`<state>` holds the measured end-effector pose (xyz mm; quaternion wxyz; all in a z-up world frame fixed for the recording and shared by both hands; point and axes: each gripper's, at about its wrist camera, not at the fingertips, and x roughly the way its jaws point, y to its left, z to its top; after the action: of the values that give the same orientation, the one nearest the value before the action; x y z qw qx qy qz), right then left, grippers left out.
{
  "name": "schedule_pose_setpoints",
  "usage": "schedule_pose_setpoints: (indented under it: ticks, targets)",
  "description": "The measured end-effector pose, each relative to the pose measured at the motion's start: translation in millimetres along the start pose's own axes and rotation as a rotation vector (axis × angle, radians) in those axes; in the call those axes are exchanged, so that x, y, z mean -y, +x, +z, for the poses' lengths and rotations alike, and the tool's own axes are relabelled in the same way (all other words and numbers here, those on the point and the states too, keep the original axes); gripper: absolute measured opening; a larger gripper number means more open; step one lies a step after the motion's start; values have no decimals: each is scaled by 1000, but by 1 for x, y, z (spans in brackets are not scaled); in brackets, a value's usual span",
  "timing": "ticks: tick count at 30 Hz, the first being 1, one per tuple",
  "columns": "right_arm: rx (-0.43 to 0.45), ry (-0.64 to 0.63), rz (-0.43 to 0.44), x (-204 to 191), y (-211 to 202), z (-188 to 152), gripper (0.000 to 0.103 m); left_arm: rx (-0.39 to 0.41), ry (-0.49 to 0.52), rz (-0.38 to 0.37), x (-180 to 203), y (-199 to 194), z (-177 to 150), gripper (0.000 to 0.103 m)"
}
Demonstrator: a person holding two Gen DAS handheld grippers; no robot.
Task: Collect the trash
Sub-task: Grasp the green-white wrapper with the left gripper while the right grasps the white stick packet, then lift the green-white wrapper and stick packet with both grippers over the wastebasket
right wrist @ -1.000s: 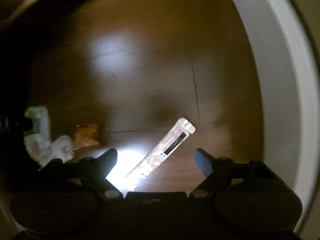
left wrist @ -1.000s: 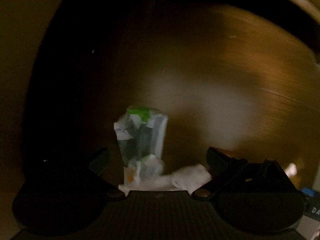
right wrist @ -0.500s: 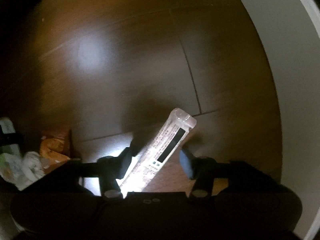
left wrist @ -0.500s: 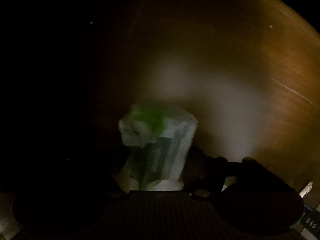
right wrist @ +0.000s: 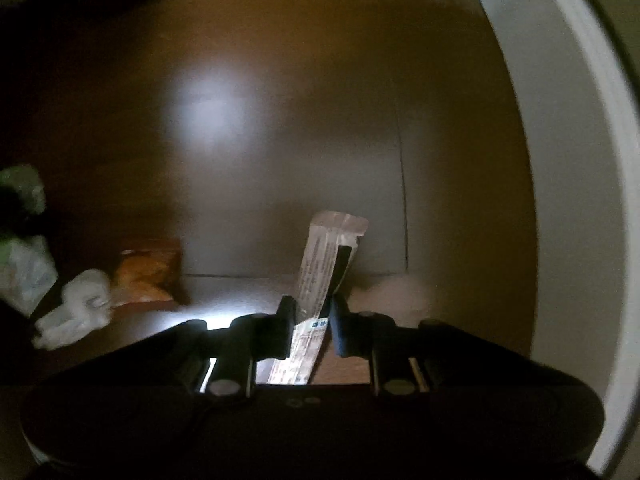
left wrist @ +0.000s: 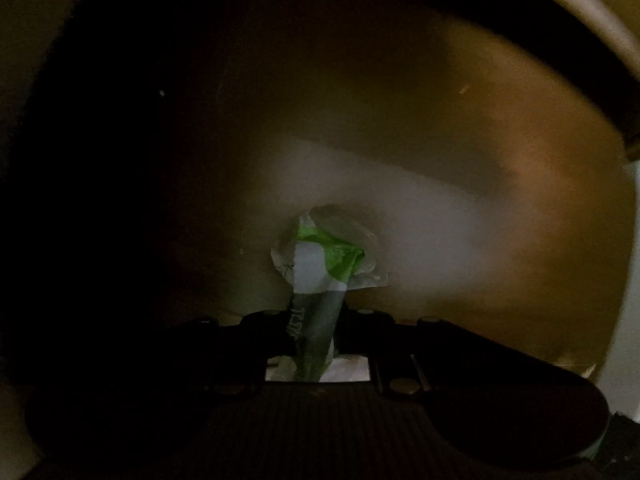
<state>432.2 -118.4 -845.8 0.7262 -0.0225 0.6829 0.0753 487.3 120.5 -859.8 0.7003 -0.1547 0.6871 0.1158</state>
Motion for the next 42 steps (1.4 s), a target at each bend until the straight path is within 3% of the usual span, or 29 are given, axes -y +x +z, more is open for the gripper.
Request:
schedule_pose_setpoints:
  ticks: [9, 15, 21, 26, 34, 42]
  targets:
    - [123, -44, 35, 5, -150, 2, 15, 48, -29, -71, -4, -141, -14, 12]
    - [200, -72, 80, 3, -279, 17, 15, 80, 32, -128, 5, -281, -31, 13]
    - [269, -167, 134, -31, -412, 24, 15, 163, 95, -183, 7, -433, -36, 13]
    - [360, -243, 159, -63, -514, 27, 15, 251, 149, -214, 9, -535, -44, 13]
    - [528, -341, 167, -107, -644, 23, 15, 381, 238, -251, 9, -660, -62, 13]
    - [655, -364, 153, -134, -728, 29, 15, 517, 302, -300, 2, -756, -60, 13]
